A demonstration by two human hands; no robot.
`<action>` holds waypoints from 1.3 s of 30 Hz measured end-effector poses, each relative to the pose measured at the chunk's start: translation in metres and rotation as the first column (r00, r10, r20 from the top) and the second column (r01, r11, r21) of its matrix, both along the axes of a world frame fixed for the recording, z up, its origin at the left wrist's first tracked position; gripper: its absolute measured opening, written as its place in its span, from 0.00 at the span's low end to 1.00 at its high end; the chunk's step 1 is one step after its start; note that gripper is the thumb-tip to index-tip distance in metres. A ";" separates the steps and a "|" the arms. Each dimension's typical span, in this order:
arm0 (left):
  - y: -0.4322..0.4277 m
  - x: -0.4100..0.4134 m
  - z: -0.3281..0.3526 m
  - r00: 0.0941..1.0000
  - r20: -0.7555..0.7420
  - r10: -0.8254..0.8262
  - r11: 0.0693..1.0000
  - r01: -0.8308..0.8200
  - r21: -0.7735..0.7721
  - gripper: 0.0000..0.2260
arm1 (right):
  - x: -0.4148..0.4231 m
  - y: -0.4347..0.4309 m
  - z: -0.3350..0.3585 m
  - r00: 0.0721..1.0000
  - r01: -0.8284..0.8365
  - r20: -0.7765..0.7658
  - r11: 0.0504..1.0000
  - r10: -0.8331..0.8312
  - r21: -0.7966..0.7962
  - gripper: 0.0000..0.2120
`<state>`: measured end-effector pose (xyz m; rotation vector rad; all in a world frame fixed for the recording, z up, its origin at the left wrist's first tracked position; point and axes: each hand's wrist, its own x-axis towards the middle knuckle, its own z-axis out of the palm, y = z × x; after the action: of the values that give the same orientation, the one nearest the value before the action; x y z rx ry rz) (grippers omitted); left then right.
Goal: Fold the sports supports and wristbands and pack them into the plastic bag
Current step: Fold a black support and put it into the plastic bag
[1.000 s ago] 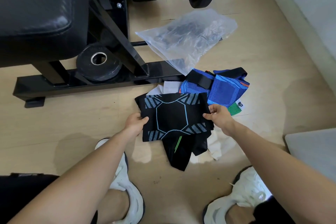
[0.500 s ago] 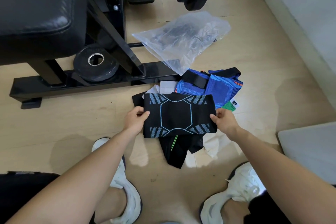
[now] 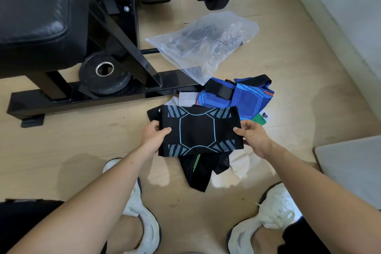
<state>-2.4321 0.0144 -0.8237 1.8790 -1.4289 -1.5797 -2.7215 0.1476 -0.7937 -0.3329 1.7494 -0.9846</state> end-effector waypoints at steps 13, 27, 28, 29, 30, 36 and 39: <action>0.023 -0.075 0.070 0.924 -0.163 -0.347 0.925 0.309 -0.222 0.16 | 0.038 -0.019 0.039 0.969 -0.054 0.222 0.967 0.112 -0.250 0.12; 0.035 -0.078 0.067 0.770 -0.310 -0.557 0.822 0.563 -0.079 0.31 | 0.053 -0.017 0.036 0.979 -0.007 0.195 0.971 0.055 -0.239 0.19; 0.033 -0.076 0.068 0.745 -0.328 -0.581 0.800 0.596 -0.066 0.32 | 0.052 -0.017 0.034 0.989 -0.005 0.143 0.971 0.040 -0.239 0.18; 0.030 -0.073 0.068 0.743 -0.361 -0.564 0.806 0.590 -0.046 0.31 | 0.051 -0.016 0.033 0.994 -0.005 0.104 0.971 0.030 -0.237 0.18; 0.029 -0.071 0.070 0.772 -0.381 -0.509 0.841 0.540 -0.030 0.29 | 0.050 -0.016 0.032 0.996 -0.006 0.084 0.972 0.026 -0.233 0.17; 0.016 -0.057 0.060 0.983 -0.179 -0.032 0.992 0.010 -0.123 0.15 | 0.040 -0.012 0.043 0.947 -0.012 0.309 0.970 0.089 -0.244 0.15; 0.018 -0.053 0.055 0.923 -0.377 -0.081 0.968 0.164 0.191 0.22 | 0.033 -0.012 0.046 0.891 -0.018 0.434 0.965 0.135 -0.263 0.15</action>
<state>-2.4847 0.0320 -0.7687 1.5086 -1.2681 -2.0948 -2.6884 0.1360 -0.7474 -0.3039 1.1845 -1.1267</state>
